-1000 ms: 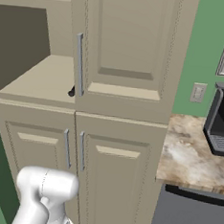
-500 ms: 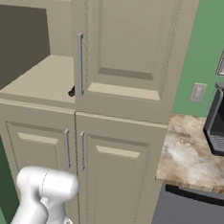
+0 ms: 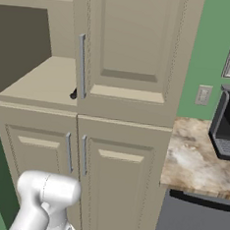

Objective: Pick up the dish brush and bar soap from the sink, and place them back in the cabinet, and close the cabinet doors.

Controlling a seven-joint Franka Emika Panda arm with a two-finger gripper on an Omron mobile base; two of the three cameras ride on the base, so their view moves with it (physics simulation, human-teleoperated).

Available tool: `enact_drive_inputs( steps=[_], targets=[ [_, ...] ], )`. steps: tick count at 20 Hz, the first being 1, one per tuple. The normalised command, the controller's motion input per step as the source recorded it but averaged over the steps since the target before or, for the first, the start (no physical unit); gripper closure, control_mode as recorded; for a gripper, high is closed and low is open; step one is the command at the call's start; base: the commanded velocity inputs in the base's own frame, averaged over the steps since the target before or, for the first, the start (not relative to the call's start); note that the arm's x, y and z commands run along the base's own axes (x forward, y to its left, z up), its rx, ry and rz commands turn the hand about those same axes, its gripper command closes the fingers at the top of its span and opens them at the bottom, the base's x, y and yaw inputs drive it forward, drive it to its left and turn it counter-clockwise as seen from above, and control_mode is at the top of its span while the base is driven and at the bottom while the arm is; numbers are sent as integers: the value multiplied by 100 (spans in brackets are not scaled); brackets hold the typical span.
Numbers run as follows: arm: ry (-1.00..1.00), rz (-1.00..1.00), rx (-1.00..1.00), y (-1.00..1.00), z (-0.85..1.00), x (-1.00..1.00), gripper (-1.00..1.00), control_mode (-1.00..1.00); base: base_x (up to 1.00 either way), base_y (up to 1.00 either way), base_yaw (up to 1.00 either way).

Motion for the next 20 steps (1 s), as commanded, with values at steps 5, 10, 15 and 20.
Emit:
enact_drive_inputs(
  steps=[5,10,15,20],
  targets=[
    [0,0,0,21,0,0,-100,-100,0,0,0],
    [0,0,0,25,0,0,-100,-100,0,0,0],
    [0,-1,0,16,0,0,-100,-100,0,0,0],
    [0,-5,1,13,0,1,-100,-100,0,0,0]
  ],
)
